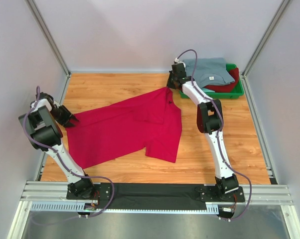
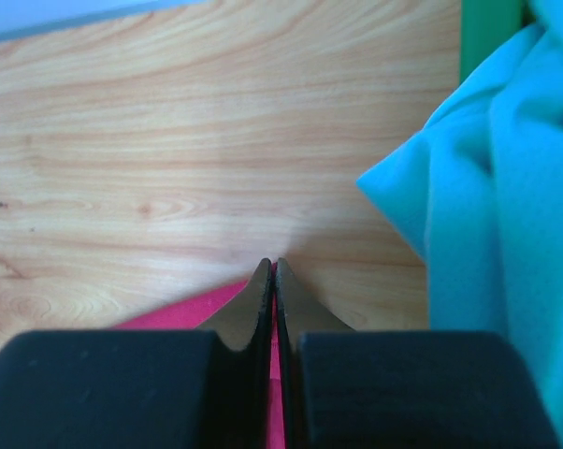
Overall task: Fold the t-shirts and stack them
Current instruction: Fold the tshirt
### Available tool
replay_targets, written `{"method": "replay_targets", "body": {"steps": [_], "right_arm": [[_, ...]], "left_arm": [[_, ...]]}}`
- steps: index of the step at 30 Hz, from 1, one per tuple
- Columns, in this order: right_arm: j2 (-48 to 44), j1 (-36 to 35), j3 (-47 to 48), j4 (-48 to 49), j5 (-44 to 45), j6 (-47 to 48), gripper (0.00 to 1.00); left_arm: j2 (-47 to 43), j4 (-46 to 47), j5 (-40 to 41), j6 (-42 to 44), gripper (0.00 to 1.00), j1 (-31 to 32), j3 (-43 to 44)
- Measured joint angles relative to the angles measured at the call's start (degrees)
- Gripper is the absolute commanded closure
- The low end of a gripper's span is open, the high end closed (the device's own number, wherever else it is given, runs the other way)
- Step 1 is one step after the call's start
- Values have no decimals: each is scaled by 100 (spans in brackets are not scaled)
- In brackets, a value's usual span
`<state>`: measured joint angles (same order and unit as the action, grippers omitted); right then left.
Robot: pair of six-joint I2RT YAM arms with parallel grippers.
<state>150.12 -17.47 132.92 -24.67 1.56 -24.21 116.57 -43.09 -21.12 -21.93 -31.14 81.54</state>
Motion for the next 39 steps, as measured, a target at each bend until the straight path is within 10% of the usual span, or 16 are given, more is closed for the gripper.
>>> {"method": "replay_targets", "body": {"steps": [8, 15, 22, 30, 39], "right_arm": [[208, 0, 452, 28, 68, -44, 100], [264, 35, 745, 44, -61, -129, 55], [-260, 48, 796, -610, 9, -146, 39], [-3370, -332, -2033, -1818, 37, -343, 39], [-6096, -1403, -6190, -2243, -866, -758, 45]], "left_arm": [[24, 50, -310, 66, 45, -94, 39], [-116, 369, -428, 125, 37, -48, 125], [-2358, 662, -44, -63, 36, 459, -1126], [-5775, 188, 717, -822, 38, 1486, -3624], [-6450, -796, 1241, -1808, 36, 1810, -4094]]}}
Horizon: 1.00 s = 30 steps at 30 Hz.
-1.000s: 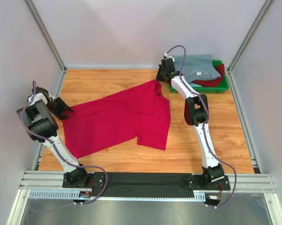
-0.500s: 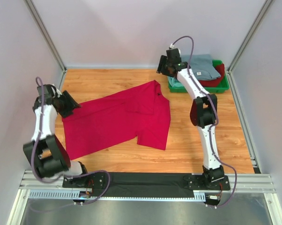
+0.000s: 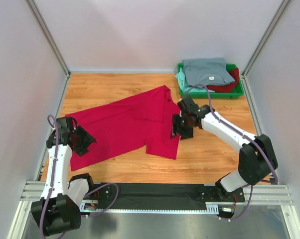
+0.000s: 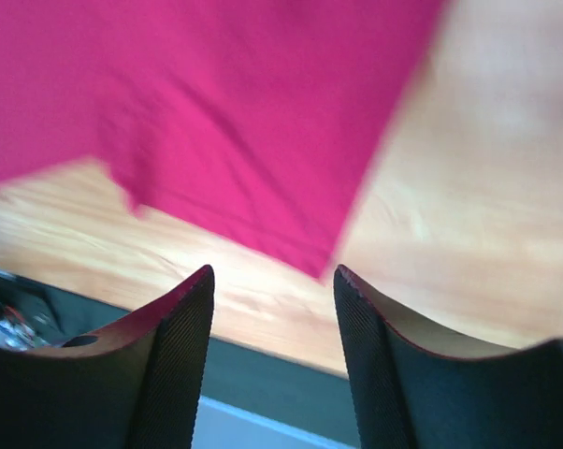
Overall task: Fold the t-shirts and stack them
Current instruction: Fold the tshirt
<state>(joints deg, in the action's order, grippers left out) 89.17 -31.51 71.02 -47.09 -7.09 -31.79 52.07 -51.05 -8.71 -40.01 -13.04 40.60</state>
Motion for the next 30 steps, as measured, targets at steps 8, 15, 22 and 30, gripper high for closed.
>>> {"method": "replay_targets", "body": {"steps": [8, 15, 22, 30], "right_arm": [[-887, 85, -1598, -210, -428, -531, 44], [-1012, 125, -1943, 210, -516, -894, 43], [-129, 337, -920, 264, -146, -389, 44], [1764, 385, 1825, 531, 245, 501, 38]], "left_arm": [[59, -507, 597, -1029, 49, -645, -258], [304, -424, 387, -1169, 51, -1790, -844], [898, 236, 72, -450, 39, -1311, -302], [2579, 1021, 234, 190, 35, -356, 1556]]}}
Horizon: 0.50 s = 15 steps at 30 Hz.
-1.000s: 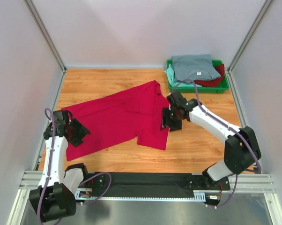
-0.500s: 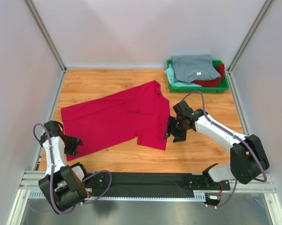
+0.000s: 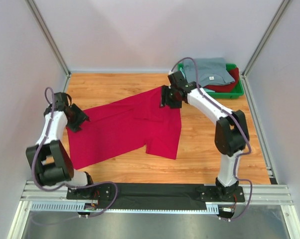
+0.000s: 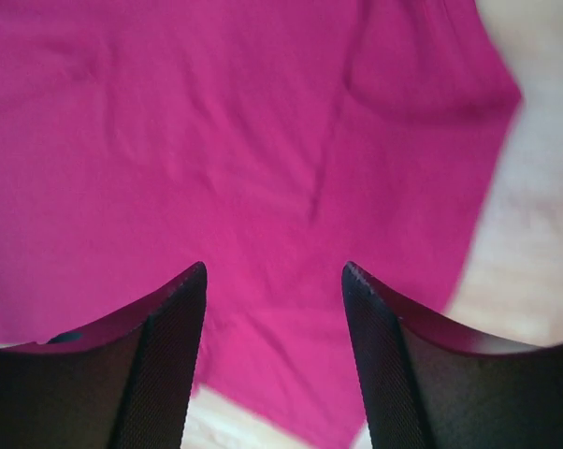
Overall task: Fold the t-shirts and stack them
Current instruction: Fold the tshirt
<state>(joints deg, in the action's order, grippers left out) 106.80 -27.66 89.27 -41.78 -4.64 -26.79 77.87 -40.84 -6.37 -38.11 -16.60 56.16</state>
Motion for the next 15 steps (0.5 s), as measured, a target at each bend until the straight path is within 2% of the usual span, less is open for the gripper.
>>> {"method": "replay_targets", "body": {"steps": [3, 10, 15], "right_arm": [[903, 0, 1147, 236, -2, 216, 40], [2695, -4, 3073, 601, -271, 175, 62], [3674, 15, 3917, 699, -297, 50, 62]], "left_arm": [[905, 94, 61, 254, 35, 2, 686], [2680, 192, 162, 756, 36, 4, 1980], [3630, 57, 190, 940, 36, 4, 2669]]}}
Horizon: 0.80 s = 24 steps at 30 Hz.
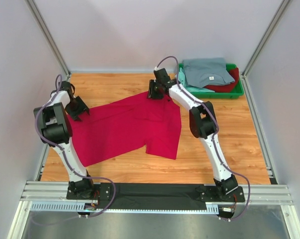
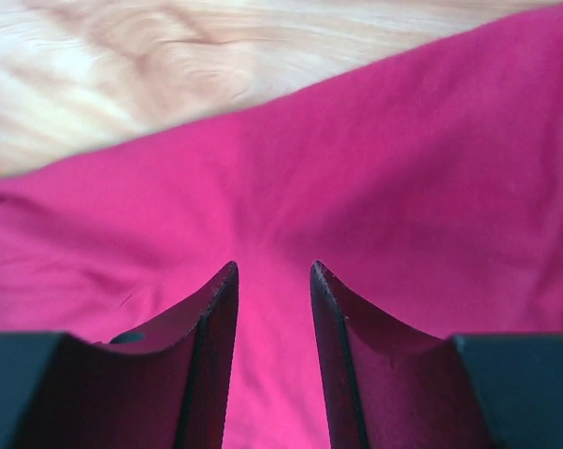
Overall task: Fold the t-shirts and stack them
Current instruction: Fold the tshirt
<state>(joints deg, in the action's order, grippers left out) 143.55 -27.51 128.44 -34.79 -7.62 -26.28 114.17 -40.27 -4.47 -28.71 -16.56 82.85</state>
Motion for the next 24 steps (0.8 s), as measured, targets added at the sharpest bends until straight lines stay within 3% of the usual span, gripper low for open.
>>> {"method": "replay_targets", "body": {"steps": [6, 11, 16, 20, 24], "right_arm": [[699, 219, 780, -44, 50, -310, 62], [850, 608, 1038, -50, -24, -317, 59], [807, 807, 1143, -129, -208, -195, 40], [358, 726, 1097, -664, -236, -177, 36], [-1231, 372, -70, -1014, -234, -142, 35]], "left_arm": [[767, -415, -212, 83, 36, 44, 1014], [1674, -861, -306, 234, 34, 251, 2579], [1705, -1088, -76, 391, 32, 424, 3005], [658, -1211, 83, 356, 32, 363, 1884], [-1873, -581, -179, -50, 34, 179, -1298]]}}
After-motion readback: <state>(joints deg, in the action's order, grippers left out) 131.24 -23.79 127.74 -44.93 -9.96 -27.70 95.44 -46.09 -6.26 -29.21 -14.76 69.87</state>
